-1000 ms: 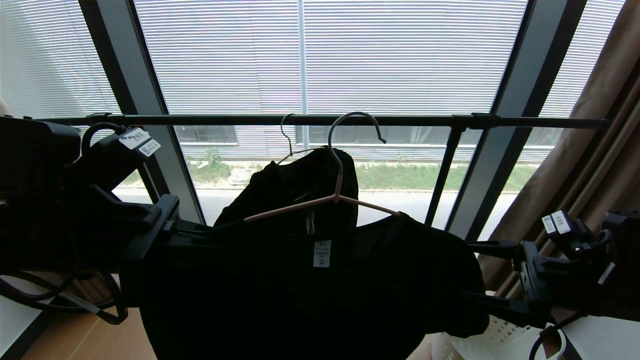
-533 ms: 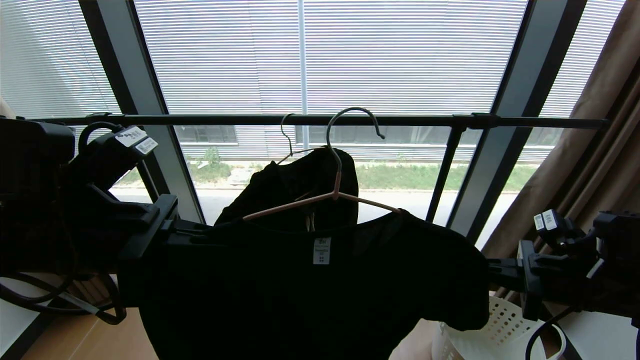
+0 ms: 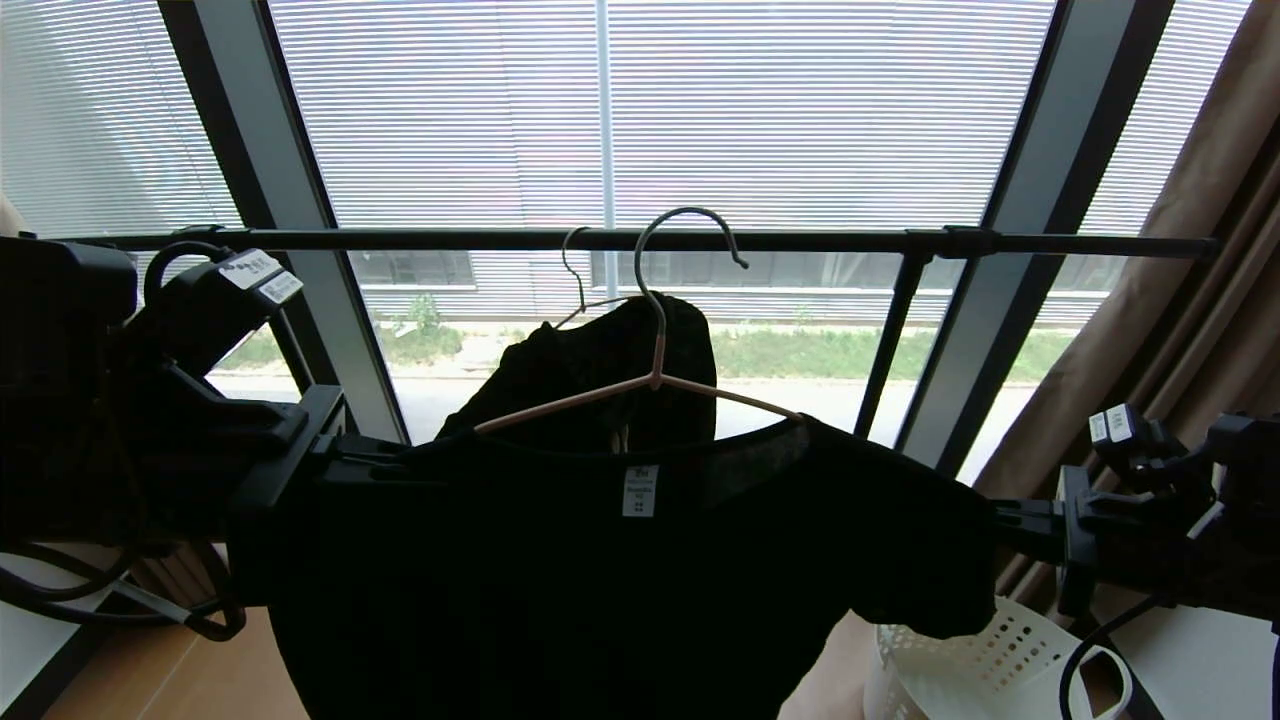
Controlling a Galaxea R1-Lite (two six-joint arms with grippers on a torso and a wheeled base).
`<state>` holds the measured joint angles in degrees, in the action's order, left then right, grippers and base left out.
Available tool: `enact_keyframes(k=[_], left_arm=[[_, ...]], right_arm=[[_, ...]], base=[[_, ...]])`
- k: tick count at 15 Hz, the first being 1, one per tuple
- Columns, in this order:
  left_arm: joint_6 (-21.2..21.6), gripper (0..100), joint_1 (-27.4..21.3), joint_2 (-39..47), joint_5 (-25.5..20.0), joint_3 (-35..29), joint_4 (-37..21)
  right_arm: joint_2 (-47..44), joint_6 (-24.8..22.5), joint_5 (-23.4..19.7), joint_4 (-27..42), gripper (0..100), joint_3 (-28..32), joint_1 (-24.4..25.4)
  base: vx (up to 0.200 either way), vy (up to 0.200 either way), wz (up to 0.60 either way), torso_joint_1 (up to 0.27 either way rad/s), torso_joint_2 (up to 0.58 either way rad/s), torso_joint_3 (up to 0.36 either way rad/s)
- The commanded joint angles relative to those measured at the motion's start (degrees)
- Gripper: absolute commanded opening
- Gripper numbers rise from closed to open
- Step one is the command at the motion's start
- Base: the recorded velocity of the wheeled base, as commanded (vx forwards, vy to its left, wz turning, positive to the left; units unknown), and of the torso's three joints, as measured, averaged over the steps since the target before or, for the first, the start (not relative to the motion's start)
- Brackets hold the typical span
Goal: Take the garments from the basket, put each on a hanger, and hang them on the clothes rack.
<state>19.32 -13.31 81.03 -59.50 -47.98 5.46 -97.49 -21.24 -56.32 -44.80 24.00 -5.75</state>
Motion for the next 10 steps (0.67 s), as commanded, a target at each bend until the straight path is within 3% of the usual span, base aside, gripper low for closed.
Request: enact_keyframes(k=[1, 5, 6, 10], left_arm=[[0.01, 0, 0.30, 0.09, 0.00, -0.01, -0.01], [0.01, 0, 0.13, 0.53, 0.00, -0.01, -0.01], [0.01, 0, 0.13, 0.97, 0.00, -0.01, -0.01], [-0.87, 0, 0.13, 1.32, 0.09, -0.27, -0.01]], right_arm=[[0.11, -0.03, -0.02, 0.06, 0, 0.17, -0.57], [1.16, -0.12, -0.02, 0.06, 0, -0.98, 0.83], [1.78, -0.56, 0.07, -0.02, 100, -1.85, 1.45], [5.47, -1.35, 0.16, 0.06, 100, -2.73, 3.12]], base=[[0.000, 0.000, 0.00, 0.000, 0.00, 0.000], [0.000, 0.000, 0.00, 0.000, 0.00, 0.000], [0.000, 0.000, 0.00, 0.000, 0.00, 0.000], [0.000, 0.000, 0.00, 0.000, 0.00, 0.000]])
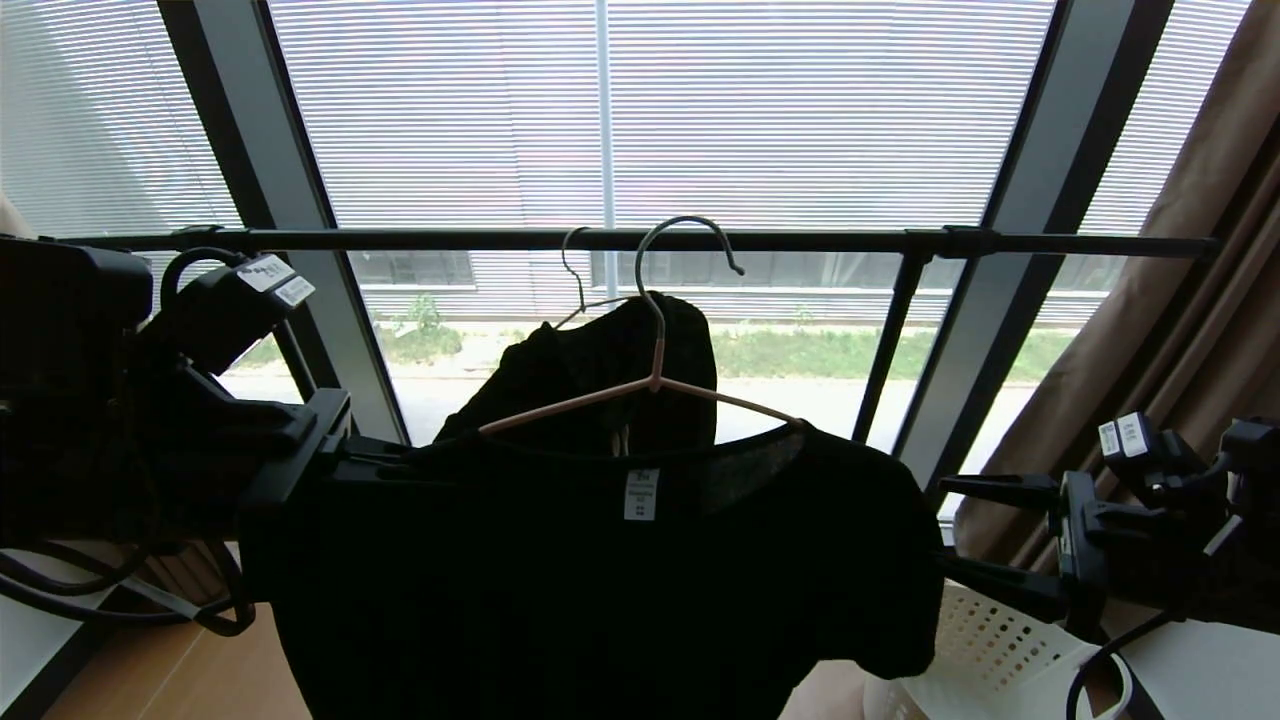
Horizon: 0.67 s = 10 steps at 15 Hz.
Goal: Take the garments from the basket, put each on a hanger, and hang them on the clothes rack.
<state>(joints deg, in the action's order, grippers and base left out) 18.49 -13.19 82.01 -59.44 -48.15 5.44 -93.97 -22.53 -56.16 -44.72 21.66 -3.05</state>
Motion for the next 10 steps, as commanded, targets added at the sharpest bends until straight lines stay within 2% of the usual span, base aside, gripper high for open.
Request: enact_keyframes(k=[1, 2, 3, 4, 5, 6, 7, 8, 10], left_arm=[[-2.23, 0, 0.01, 0.61, 0.03, -0.80, 0.28], [-3.99, 0, 0.01, 0.70, 0.38, -1.42, 0.89], [-7.68, 0, -0.34, 1.14, 2.14, -2.47, 2.56], [-8.12, 0, -0.52, 1.31, 2.84, -2.65, 2.91], [-10.76, 0, -3.60, 2.81, 11.01, -3.97, 5.11], [-11.20, 0, -4.92, 3.51, 14.18, -4.49, 5.64], [-11.99, 0, -8.43, 5.36, 21.12, -5.55, 6.25], [-12.08, 0, -10.10, 6.06, 24.20, -5.90, 6.52], [-12.87, 0, -12.83, 7.82, 29.12, -6.52, 7.83]], right_arm=[[3.44, -0.24, 0.00, -0.02, 100, -0.39, 0.41], [3.88, -0.24, 0.09, -0.02, 100, -0.31, 0.41], [5.11, -0.15, 1.58, 0.07, 100, 0.13, 0.41], [5.28, -0.06, 2.02, 0.15, 100, 0.13, 0.41], [6.25, 0.12, 8.44, 0.15, 100, 0.66, 1.99], [6.69, 0.38, 11.16, 0.07, 100, 0.75, 3.40], [8.01, 3.02, 16.96, -0.02, 100, 0.93, 6.48], [9.06, 5.39, 18.63, -0.11, 100, 1.10, 7.71], [11.35, 10.93, 19.25, -0.02, 100, 2.16, 8.41]], base=[[0.000, 0.000, 0.00, 0.000, 0.00, 0.000], [0.000, 0.000, 0.00, 0.000, 0.00, 0.000], [0.000, 0.000, 0.00, 0.000, 0.00, 0.000], [0.000, 0.000, 0.00, 0.000, 0.00, 0.000], [0.000, 0.000, 0.00, 0.000, 0.00, 0.000], [0.000, 0.000, 0.00, 0.000, 0.00, 0.000], [0.000, 0.000, 0.00, 0.000, 0.00, 0.000], [0.000, 0.000, 0.00, 0.000, 0.00, 0.000], [0.000, 0.000, 0.00, 0.000, 0.00, 0.000]])
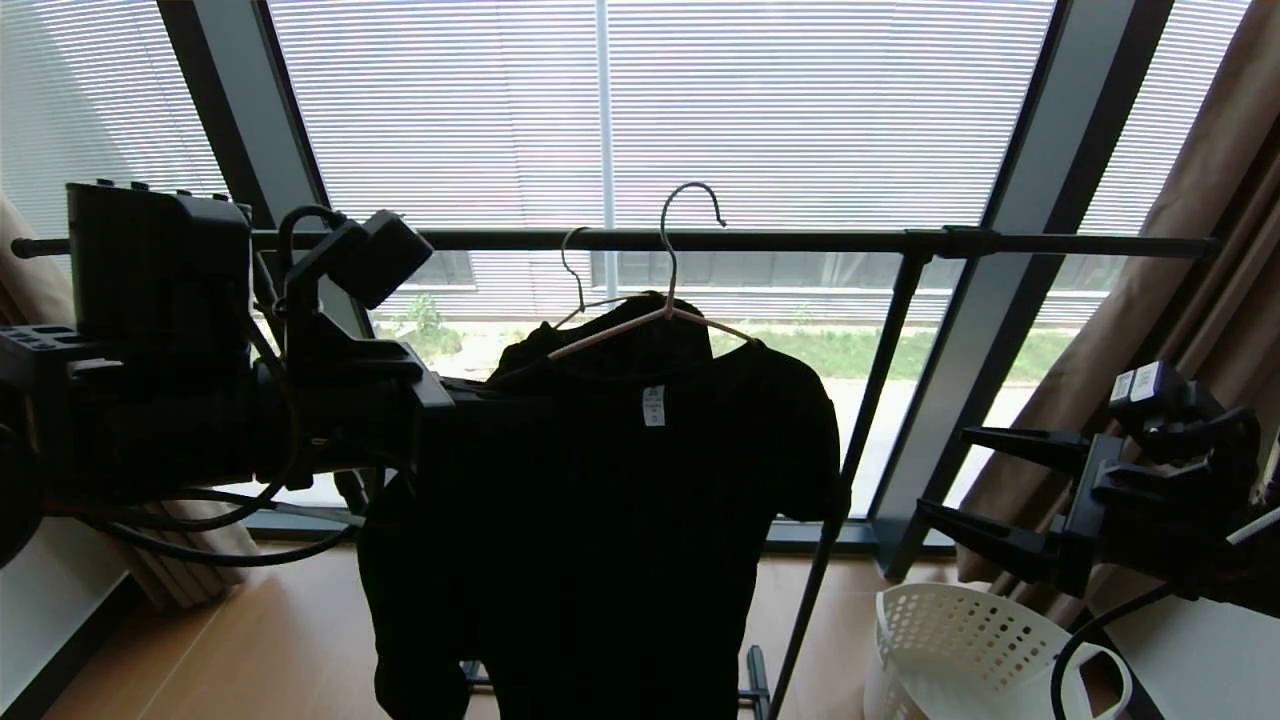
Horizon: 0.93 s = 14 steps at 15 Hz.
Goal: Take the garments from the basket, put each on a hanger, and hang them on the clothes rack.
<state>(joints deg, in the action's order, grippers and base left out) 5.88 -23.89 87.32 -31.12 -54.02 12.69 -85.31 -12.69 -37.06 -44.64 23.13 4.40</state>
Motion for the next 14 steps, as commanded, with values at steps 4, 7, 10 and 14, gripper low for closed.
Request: enact_keyframes(k=[4, 7, 10, 14], left_arm=[[-3.15, 0, -5.20, 5.84, 10.91, -0.83, 6.56], [-6.14, 0, -7.48, 9.01, 18.11, -1.97, 9.90], [-8.25, 0, -8.89, 13.67, 23.39, -6.45, 10.25], [-9.22, 0, -9.50, 19.47, 26.38, -12.78, 10.25]], right_arm=[[3.92, 3.20, 0.32, -0.09, 100, 1.40, 0.96], [3.84, 3.20, 0.32, -0.01, 100, 1.40, 0.87], [3.75, 3.20, 0.32, -0.01, 100, 1.22, 0.96], [3.57, 3.11, 0.32, -0.01, 100, 1.04, 0.96]], base=[[0.000, 0.000, 0.00, 0.000, 0.00, 0.000], [0.000, 0.000, 0.00, 0.000, 0.00, 0.000], [0.000, 0.000, 0.00, 0.000, 0.00, 0.000], [0.000, 0.000, 0.00, 0.000, 0.00, 0.000]])
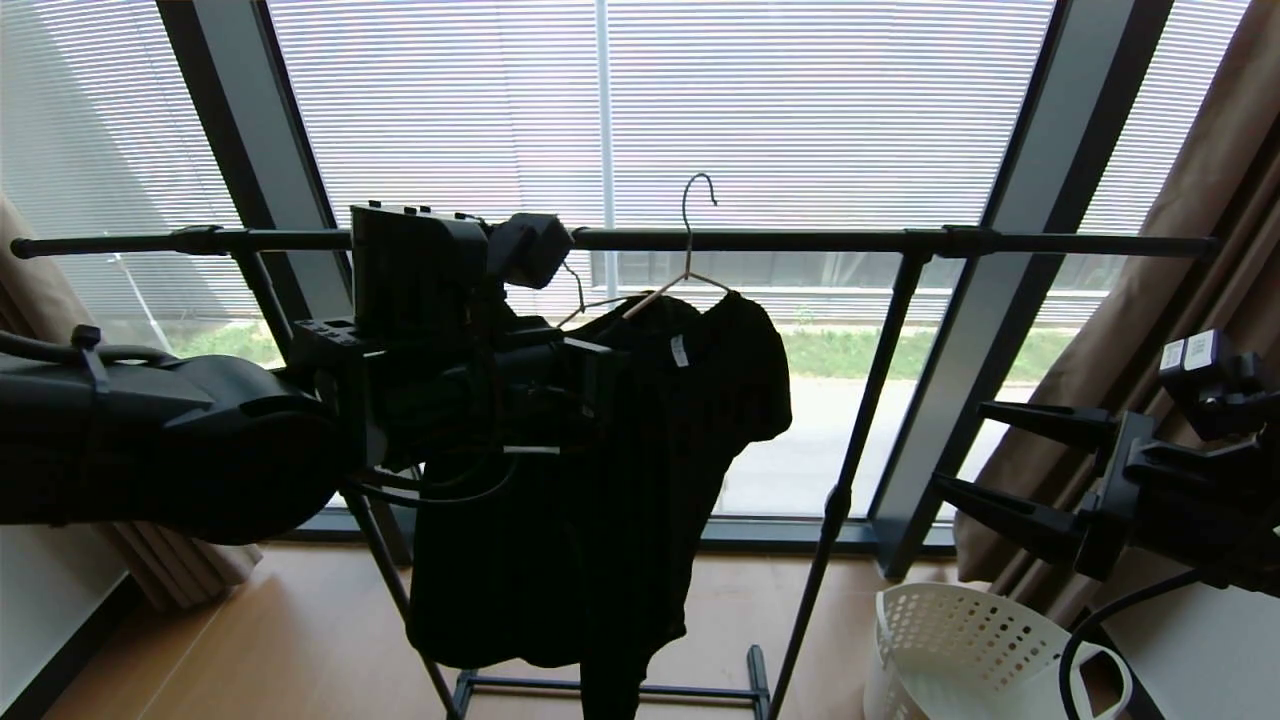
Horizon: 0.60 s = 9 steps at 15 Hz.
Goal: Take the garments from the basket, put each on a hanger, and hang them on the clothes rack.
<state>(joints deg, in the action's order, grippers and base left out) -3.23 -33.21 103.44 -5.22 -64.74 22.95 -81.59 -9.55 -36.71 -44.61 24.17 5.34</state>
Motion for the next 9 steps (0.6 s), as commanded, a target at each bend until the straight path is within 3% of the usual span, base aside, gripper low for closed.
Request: enact_keyframes(k=[1, 9], left_arm=[[-0.20, 0, -0.19, 4.23, 0.82, -2.67, -0.02], [-2.83, 0, -0.10, 7.48, 0.82, -3.46, -0.02]], right_arm=[[-0.15, -0.03, -0.03, -0.04, 100, 0.00, 0.02], [-0.32, -0.21, -0.12, -0.04, 100, -0.36, 0.02]], base=[[0.000, 0.000, 0.00, 0.000, 0.00, 0.000], [0.000, 0.000, 0.00, 0.000, 0.00, 0.000]])
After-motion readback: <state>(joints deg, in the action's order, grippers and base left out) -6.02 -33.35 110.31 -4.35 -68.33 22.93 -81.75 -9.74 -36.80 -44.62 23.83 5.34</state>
